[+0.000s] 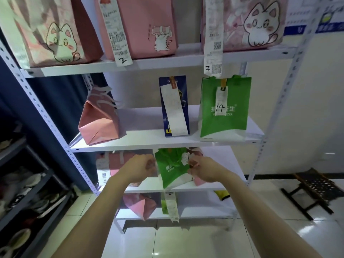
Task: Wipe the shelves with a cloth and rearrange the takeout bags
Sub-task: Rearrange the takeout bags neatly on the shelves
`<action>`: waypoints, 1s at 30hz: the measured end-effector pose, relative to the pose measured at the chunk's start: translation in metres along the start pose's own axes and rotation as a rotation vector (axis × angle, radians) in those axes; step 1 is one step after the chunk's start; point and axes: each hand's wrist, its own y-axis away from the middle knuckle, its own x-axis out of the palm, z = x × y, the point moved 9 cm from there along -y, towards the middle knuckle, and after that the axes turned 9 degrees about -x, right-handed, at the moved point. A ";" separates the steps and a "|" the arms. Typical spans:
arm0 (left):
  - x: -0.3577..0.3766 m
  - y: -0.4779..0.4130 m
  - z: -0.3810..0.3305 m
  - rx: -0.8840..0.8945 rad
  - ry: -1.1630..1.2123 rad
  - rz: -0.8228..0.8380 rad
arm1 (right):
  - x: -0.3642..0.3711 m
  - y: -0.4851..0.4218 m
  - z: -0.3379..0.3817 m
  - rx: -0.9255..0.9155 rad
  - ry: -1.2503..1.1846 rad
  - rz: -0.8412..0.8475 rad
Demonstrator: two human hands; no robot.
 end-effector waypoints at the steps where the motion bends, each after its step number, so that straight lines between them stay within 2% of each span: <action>1: -0.001 -0.004 -0.002 0.009 0.002 -0.002 | -0.003 0.000 0.001 0.003 0.000 -0.003; 10: -0.023 -0.054 -0.022 0.082 0.073 0.001 | -0.029 -0.023 -0.013 0.075 -0.022 -0.094; 19: -0.051 -0.110 -0.005 0.103 0.119 -0.038 | -0.059 -0.077 0.011 0.073 -0.061 -0.199; 24: -0.051 -0.141 -0.009 0.113 0.114 -0.127 | -0.066 -0.099 0.008 0.091 -0.058 -0.283; 30: -0.045 -0.179 0.001 -0.036 0.423 -0.202 | -0.087 -0.137 -0.018 0.177 -0.138 -0.511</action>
